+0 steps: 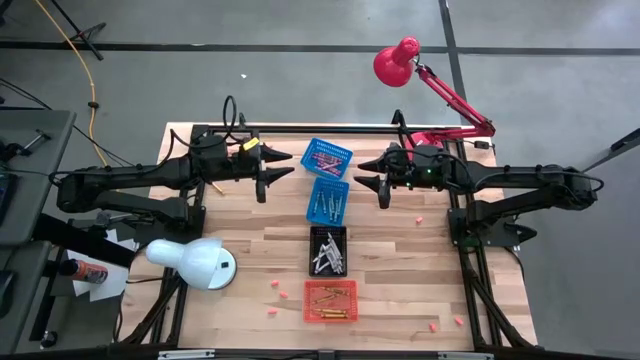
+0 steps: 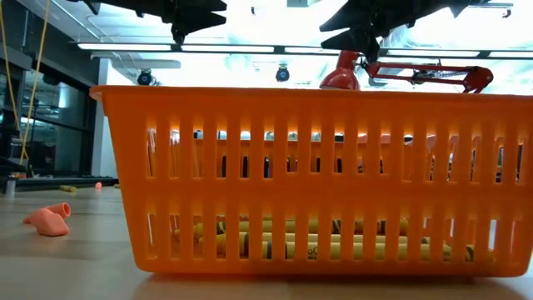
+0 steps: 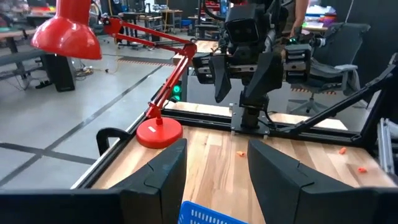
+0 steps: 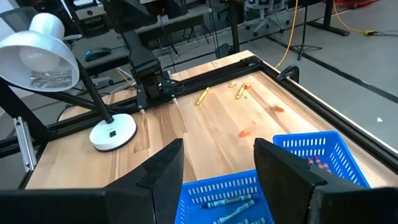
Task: Sort crayons
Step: Put the yellow crayon into the orange bin
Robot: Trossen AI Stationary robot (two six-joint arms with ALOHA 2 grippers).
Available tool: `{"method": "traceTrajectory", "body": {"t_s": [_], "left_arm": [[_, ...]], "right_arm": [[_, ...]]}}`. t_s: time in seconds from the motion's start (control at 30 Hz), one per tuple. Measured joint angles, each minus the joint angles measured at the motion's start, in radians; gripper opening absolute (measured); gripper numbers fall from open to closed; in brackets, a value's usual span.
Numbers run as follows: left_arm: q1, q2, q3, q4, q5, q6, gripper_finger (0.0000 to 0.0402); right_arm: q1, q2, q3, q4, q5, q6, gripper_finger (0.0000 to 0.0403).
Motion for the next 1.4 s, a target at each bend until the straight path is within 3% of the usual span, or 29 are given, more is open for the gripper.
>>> {"method": "traceTrajectory", "body": {"t_s": [0.23,0.37,0.67,0.8,0.87,0.97,1.17,1.27,1.4], "left_arm": [[0.033,0.0,0.0,-0.025,-0.151,-0.222,0.0159],[0.098,0.003,0.002,-0.057,-0.177,-0.304,0.0159],[0.226,0.162,0.08,-0.623,-0.254,-0.424,0.0159],[0.255,0.254,0.079,-0.846,-0.271,-0.638,0.0159],[0.26,0.296,0.079,-0.929,-0.23,-0.765,0.0159],[0.263,0.34,0.061,-1.018,-0.205,-0.841,0.0159],[0.262,0.313,-0.026,-1.117,-0.293,-1.344,0.0159],[0.248,0.274,-0.049,-1.131,-0.357,-1.462,0.0159],[0.247,0.262,-0.05,-1.133,-0.397,-1.494,0.0159]], "right_arm": [[0.0,0.0,0.0,-0.03,0.0,0.035,0.0188],[0.0,0.0,0.0,-0.043,0.0,0.034,0.0188],[-0.003,0.0,0.0,-0.118,0.042,0.033,0.0188],[-0.005,0.0,0.0,-0.137,0.045,0.033,0.0188],[-0.005,0.0,0.0,-0.141,0.045,0.033,0.0188],[-0.005,0.004,0.0,-0.147,0.056,0.031,0.0188],[-0.005,0.038,-0.001,-0.166,0.068,-0.001,0.0188],[-0.005,0.069,-0.001,-0.17,0.068,-0.001,0.0188],[-0.005,0.114,-0.001,-0.174,0.067,-0.001,0.0188]]}}
